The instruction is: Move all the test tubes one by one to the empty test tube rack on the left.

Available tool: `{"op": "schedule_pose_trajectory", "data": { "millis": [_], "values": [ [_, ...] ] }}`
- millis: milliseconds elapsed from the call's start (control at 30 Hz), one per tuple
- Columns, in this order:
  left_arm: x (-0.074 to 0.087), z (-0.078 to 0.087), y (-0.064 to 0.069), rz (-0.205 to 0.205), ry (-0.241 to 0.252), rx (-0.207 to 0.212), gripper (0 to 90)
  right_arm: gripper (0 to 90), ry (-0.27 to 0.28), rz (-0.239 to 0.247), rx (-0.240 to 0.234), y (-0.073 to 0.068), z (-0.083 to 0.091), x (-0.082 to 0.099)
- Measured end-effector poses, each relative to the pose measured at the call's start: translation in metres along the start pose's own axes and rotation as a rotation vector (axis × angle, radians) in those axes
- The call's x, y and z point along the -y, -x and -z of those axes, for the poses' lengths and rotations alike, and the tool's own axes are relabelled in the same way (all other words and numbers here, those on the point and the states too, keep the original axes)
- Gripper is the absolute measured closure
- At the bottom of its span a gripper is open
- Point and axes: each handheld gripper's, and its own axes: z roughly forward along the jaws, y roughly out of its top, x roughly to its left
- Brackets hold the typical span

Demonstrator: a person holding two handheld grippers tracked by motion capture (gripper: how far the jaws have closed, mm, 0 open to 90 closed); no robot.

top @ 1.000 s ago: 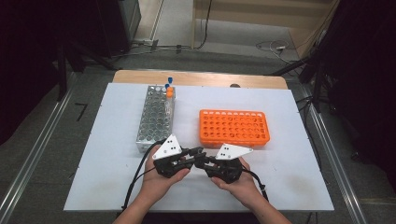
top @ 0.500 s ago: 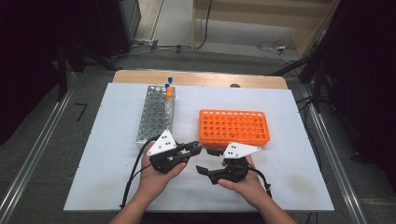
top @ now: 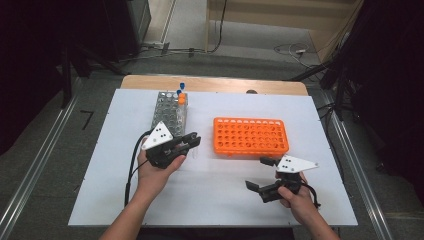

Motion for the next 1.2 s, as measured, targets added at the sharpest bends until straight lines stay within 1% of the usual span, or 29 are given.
{"op": "schedule_pose_trajectory", "data": {
  "millis": [133, 233, 300, 400, 467, 600, 767, 967, 1067, 1100, 1200],
  "values": [
    [-0.005, 0.002, -0.014, 0.005, 0.011, -0.039, 76.6, 0.6, 0.011, -0.029, 0.053, 0.014, 0.018, 0.011],
    [-0.007, 0.002, -0.025, 0.01, 0.016, -0.07, 76.6, 0.8, 0.01, -0.051, 0.082, 0.022, 0.029, 0.019],
    [-0.009, 0.002, -0.032, 0.02, 0.022, -0.086, 76.6, 0.9, 0.008, -0.064, 0.096, 0.026, 0.035, 0.023],
    [-0.01, 0.001, -0.042, 0.032, 0.032, -0.115, 76.6, 0.9, 0.011, -0.073, 0.106, 0.03, 0.041, 0.027],
    [-0.011, 0.0, -0.048, 0.035, 0.035, -0.142, 76.6, 0.9, 0.009, -0.071, 0.115, 0.032, 0.042, 0.029],
    [-0.014, -0.003, -0.058, 0.026, 0.034, -0.174, 76.6, 1.0, 0.0, -0.078, 0.12, 0.037, 0.041, 0.031],
    [-0.016, -0.008, -0.067, 0.036, 0.057, -0.2, 76.6, 1.0, 0.005, -0.083, 0.118, 0.039, 0.041, 0.032],
    [-0.014, -0.016, -0.073, 0.044, 0.086, -0.247, 76.6, 1.0, 0.001, -0.081, 0.116, 0.039, 0.04, 0.033],
    [-0.014, -0.018, -0.075, 0.032, 0.082, -0.28, 76.6, 1.0, 0.001, -0.083, 0.117, 0.039, 0.04, 0.033],
    [-0.013, -0.019, -0.075, 0.032, 0.081, -0.28, 76.6, 1.0, 0.001, -0.085, 0.118, 0.039, 0.04, 0.033],
    [-0.012, -0.021, -0.075, 0.02, 0.057, -0.285, 76.6, 1.0, -0.001, -0.086, 0.117, 0.04, 0.039, 0.033]
  ]
}}
